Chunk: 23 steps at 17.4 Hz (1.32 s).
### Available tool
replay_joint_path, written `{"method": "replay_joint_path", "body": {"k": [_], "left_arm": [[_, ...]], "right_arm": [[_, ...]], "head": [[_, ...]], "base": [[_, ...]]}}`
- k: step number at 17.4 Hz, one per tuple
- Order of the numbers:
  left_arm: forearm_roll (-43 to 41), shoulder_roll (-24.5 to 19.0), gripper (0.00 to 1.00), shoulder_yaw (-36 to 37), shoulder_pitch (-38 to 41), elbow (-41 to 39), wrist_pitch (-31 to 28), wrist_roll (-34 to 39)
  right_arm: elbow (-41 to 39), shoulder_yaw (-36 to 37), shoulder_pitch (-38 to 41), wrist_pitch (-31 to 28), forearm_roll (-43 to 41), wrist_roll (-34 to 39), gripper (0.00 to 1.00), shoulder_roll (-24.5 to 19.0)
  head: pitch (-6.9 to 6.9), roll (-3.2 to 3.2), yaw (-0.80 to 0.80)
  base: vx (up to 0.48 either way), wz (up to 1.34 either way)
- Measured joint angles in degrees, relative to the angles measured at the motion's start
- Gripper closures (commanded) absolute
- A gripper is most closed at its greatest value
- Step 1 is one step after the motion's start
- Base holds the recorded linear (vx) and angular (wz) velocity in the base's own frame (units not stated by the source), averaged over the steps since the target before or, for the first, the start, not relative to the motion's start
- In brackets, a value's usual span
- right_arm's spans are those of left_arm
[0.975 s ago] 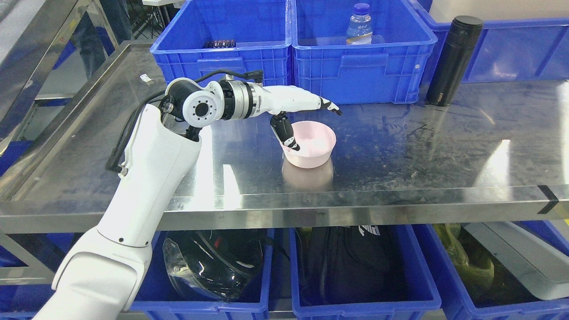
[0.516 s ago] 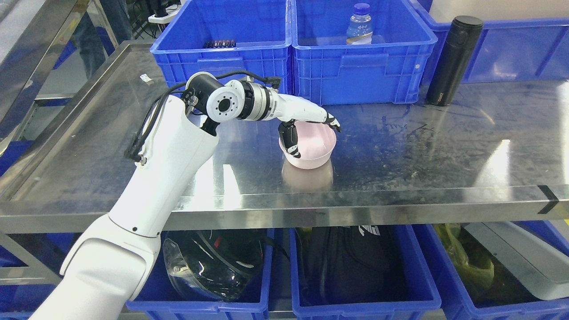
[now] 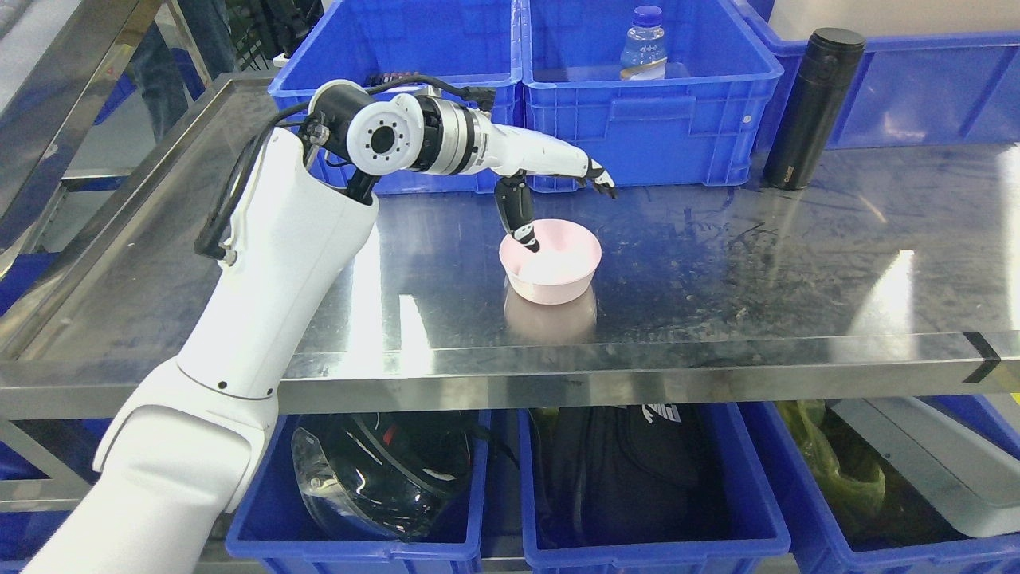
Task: Stack pink IKEA bowl on shelf middle layer
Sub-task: 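Lower the left hand onto the pink bowl's rim, then grip the pink bowl rim with the left hand and lift it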
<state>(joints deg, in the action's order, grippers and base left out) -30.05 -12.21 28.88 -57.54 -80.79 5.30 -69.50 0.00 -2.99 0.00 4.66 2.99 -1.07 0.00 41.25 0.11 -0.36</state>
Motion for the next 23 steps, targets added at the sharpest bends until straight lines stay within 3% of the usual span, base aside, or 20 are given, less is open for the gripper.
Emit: {"method": "replay_joint_path", "body": {"k": [9, 15, 23], "left_arm": [[3.5, -5.6, 0.16, 5.8, 1.0, -2.7, -2.4, -0.2], [2.3, -6.2, 0.16, 11.1, -1.3, -3.6, -6.8, -0.2], [-0.9, -6.2, 0.16, 15.4, -1.0, -4.0, -7.6, -1.2]], "right_arm": [[0.0, 0.0, 0.0, 0.0, 0.0, 0.0, 0.0, 0.0], [0.0, 0.0, 0.0, 0.0, 0.0, 0.0, 0.0, 0.0], [0.0, 0.0, 0.0, 0.0, 0.0, 0.0, 0.0, 0.0]], "head": [[0.0, 0.0, 0.0], [0.0, 0.0, 0.0], [0.0, 0.0, 0.0]], "base": [[0.0, 0.0], [0.0, 0.0], [0.0, 0.0]]}}
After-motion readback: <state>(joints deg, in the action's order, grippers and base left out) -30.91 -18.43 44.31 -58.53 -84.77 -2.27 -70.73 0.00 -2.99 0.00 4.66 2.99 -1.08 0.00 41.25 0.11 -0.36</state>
